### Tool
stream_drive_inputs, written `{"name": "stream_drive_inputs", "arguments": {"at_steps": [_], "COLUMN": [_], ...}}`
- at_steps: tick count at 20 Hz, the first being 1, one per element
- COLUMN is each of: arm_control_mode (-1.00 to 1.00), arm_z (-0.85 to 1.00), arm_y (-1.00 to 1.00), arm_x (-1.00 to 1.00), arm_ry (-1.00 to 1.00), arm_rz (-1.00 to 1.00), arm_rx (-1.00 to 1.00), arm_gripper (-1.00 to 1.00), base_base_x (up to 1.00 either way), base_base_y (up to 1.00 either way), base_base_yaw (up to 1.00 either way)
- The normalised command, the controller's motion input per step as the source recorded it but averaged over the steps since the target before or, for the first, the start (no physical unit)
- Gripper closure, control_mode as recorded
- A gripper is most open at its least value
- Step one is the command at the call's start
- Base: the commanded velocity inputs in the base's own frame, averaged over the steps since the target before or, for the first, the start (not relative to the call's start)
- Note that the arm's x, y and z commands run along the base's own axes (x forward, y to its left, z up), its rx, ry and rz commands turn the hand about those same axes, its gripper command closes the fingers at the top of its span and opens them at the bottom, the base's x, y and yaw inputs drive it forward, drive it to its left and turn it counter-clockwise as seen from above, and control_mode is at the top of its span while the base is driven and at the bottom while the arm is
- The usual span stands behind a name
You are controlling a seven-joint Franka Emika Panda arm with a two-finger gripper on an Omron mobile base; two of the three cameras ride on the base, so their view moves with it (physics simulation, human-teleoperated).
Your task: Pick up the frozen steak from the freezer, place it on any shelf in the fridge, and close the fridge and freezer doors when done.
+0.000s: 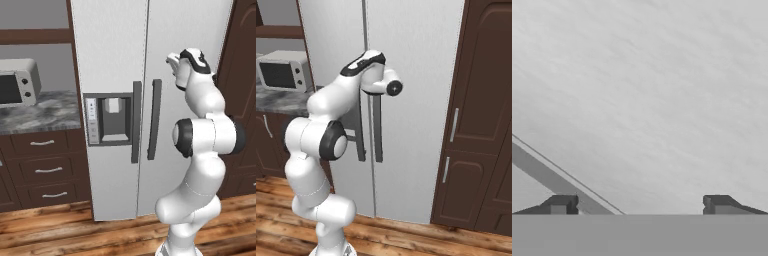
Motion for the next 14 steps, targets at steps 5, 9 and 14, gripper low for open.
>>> {"name": "stream_drive_inputs", "arguments": {"at_steps": [5,9,14], "arm_control_mode": [-1.00,-1.00,-1.00], "arm_z": [0.32,0.33,0.18], "arm_y": [0.44,0.45,0.54], "arm_x": [-0.12,-0.12,0.05], "arm_ry": [0.02,0.00,0.04], "arm_rz": [0.00,0.00,-0.03], "arm_rx": [-0.26,-0.24,-0.22], "arm_gripper": [-1.00,-1.00,-1.00], "base_base_x": [0.00,0.00,0.00], "base_base_y": [0.00,0.00,0.00], "base_base_yaw": [0.00,0.00,0.00]}}
